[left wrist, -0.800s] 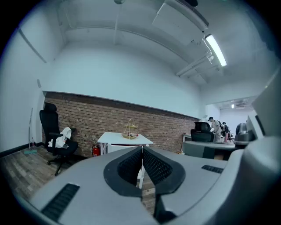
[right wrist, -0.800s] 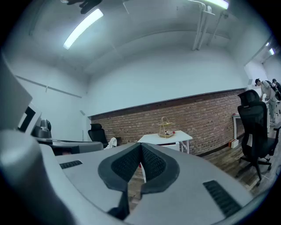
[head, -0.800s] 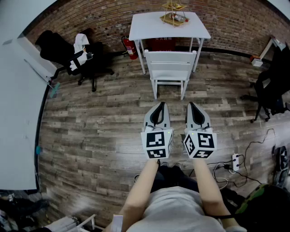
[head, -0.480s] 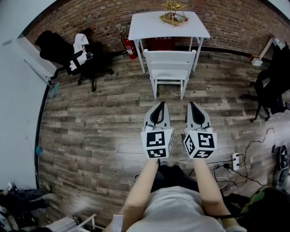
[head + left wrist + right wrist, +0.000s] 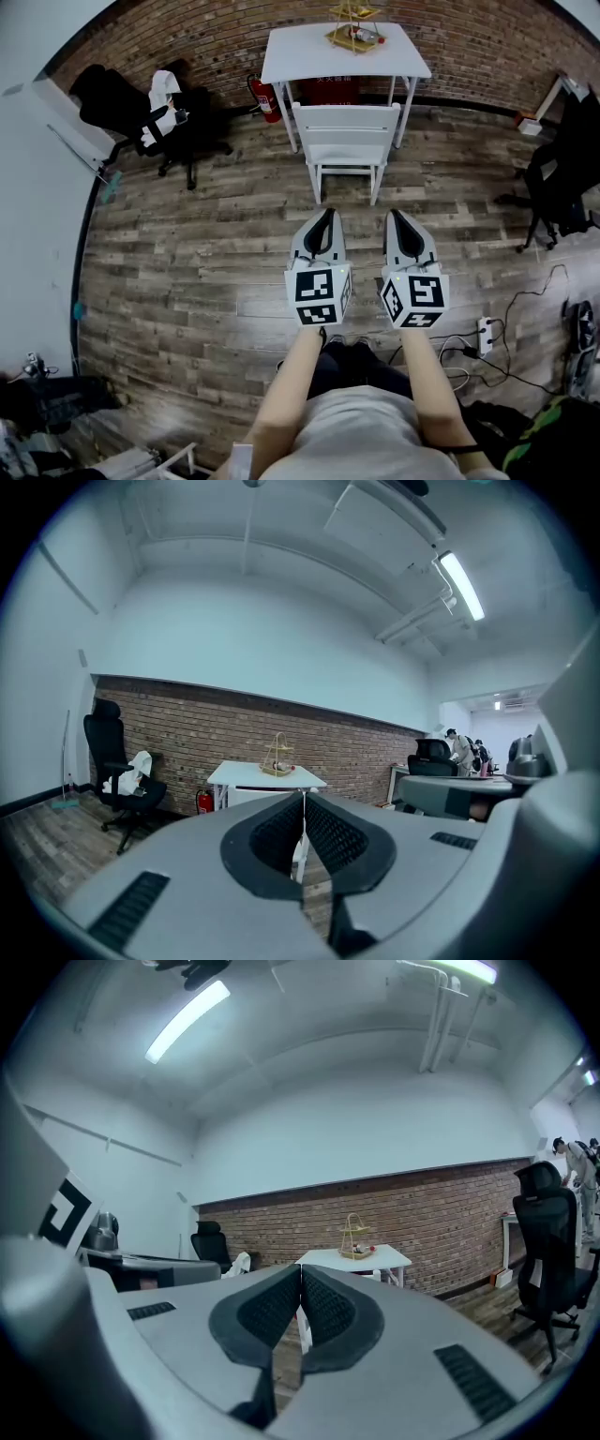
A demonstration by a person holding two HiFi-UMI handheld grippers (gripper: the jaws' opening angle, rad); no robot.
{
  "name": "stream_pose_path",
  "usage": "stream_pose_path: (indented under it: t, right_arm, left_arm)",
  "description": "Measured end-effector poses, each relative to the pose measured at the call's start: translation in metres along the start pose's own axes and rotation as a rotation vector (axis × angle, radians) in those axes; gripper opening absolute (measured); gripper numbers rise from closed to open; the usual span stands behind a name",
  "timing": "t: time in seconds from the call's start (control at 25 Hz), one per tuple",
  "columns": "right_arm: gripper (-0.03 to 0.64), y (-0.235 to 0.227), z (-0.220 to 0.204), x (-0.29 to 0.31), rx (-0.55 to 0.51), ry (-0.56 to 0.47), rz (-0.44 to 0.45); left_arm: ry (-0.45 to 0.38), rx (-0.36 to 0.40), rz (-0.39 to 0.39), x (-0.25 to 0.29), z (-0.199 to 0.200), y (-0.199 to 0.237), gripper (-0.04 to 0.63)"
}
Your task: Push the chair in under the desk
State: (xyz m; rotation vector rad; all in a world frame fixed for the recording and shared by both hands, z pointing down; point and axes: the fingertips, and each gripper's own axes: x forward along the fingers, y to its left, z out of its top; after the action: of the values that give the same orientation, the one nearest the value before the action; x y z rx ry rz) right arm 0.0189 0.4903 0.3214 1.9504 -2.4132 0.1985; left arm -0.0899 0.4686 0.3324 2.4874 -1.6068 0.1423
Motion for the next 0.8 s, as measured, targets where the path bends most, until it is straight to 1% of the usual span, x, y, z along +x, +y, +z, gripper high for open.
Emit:
stream_pose_path:
  t: [0.16,0.44,0.6,0.8]
  right_arm:
    - [0.015,-0.021,-0.004,0.007,0.002,0.014,0.004]
    - [0.015,-0.048,-0.021,0.026,0.068,0.044,0.045]
    - [0.015,-0.053,-0.032,0.048,0.081,0.07,0.057]
    - [0.015,-0.055,-0.029,0.095,0.077,0.066,0.063]
  left_arm:
    - [0.001,0.005,0.015,0.012,-0.002,-0.005,0.017]
    - [0.015,0.026,0.033,0.03,-0.011,-0.016,0.017]
    - [0.031,0.015,0.047,0.05,-0.014,-0.007,0.017]
    - [0.04,0.035,0.054,0.09,-0.008,0.019,0.017]
